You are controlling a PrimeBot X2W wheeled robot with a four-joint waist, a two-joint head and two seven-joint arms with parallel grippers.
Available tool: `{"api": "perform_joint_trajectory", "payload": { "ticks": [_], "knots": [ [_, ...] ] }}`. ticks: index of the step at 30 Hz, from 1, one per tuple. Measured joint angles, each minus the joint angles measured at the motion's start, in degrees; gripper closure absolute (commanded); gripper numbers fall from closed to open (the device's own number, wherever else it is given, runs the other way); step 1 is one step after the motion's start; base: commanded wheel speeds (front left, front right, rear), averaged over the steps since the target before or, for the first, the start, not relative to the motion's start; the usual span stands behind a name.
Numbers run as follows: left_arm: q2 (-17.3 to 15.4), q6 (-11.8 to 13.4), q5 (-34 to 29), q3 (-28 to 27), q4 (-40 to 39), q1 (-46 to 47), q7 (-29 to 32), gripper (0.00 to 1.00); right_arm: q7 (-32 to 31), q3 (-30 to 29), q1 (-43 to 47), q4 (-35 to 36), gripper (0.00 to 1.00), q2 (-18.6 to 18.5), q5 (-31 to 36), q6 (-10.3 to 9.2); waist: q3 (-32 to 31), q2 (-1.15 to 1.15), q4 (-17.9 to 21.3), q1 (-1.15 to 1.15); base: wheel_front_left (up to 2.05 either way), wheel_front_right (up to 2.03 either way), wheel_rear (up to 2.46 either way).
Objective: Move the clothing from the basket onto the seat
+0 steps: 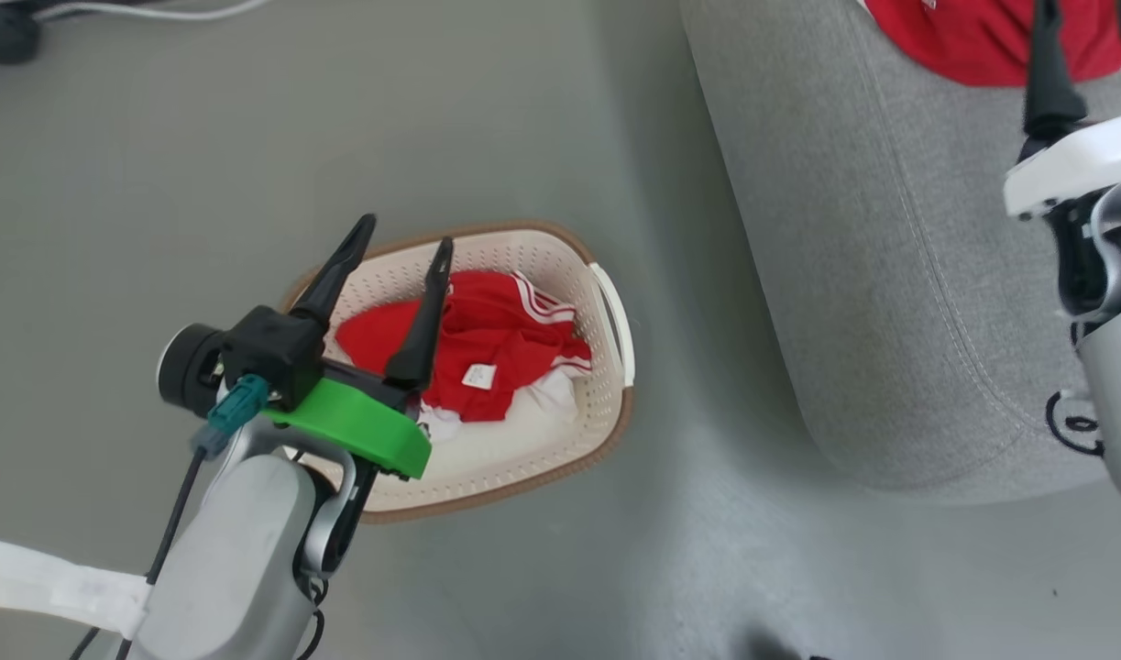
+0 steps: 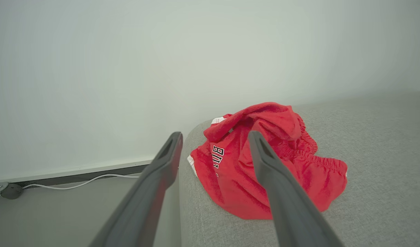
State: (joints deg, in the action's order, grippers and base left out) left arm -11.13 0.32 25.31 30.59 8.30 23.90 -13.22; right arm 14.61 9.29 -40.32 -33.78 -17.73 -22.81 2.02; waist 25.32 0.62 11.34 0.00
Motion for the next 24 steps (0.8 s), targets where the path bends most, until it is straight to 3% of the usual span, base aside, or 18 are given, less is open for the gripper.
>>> {"api": "perform_joint_trajectory", "payload": {
  "ticks": [10,21,24],
  "knots": [
    [0.57,1.69,2.82,-4.37,3.93,-4.6,-1.02,0.0,0.0,1.09,7.43,2.81,0.0,3.92,1.74,0.64,-7.64,0.0,-3.89,0.0,0.0,0.0,0.0],
    [0.68,2.82,4.14,-8.61,7.11,-11.01,-1.04,0.0,-0.01,1.76,18.11,5.88,0.0,8.17,2.31,0.24,-15.55,0.0,-8.39,0.0,0.0,0.0,0.0],
    [0.63,3.3,5.03,-10.02,7.32,-13.43,-1.04,0.0,-0.01,1.98,21.51,6.76,0.0,9.22,2.75,-0.71,-17.98,0.0,-9.68,0.0,0.0,0.0,0.0]
  ]
}}
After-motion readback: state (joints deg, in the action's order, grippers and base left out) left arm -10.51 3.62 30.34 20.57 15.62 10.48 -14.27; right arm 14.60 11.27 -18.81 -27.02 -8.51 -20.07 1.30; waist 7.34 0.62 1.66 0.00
